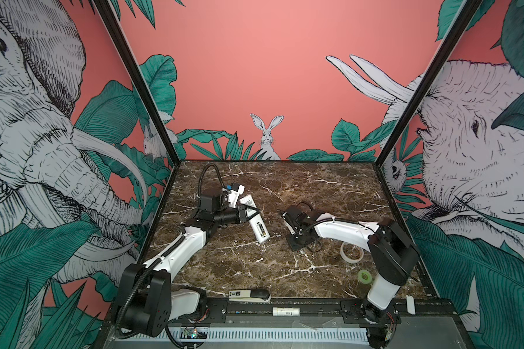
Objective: Load the batteries into the remote control
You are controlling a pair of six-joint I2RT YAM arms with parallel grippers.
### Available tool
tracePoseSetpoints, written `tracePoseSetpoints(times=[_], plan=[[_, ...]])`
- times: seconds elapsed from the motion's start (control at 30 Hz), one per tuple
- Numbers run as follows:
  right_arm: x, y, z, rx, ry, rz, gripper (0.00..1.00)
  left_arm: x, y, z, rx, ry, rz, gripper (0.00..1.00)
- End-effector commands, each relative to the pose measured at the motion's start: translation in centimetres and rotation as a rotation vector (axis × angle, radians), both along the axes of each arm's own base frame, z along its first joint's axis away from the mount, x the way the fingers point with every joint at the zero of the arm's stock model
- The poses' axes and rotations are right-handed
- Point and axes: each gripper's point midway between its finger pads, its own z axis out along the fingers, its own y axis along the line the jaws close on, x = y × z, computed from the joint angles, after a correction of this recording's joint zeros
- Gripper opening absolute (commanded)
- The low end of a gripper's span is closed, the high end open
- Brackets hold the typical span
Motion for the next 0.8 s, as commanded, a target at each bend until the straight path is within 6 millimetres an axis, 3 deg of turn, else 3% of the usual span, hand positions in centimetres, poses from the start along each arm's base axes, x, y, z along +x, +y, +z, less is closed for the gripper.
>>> tracePoseSetpoints(times=[0.0, 0.2, 0.37, 0.77], plan=[[1.1, 3.2, 6.3, 0.225, -0.166, 0.091, 0.07, -0.3, -0.3, -0.1, -0.004, -0.002, -0.013, 0.0], [0.3, 6.0, 14.8, 0.57, -0.372, 0.191, 0.08, -0.6, -0.9, 0.2, -0.046, 0.031, -0.051, 0.0], [-1.4, 7.8, 19.4, 0.768, -0.466, 0.286, 0.08, -1.0, -1.8, 1.6, -0.14, 0.047, -0.109, 0.0], [-3.8, 10.5, 23.0, 0.978, -0.574, 0.455, 0.09, -2.9, -2.7, 3.0, -0.241, 0.153, -0.237, 0.0]])
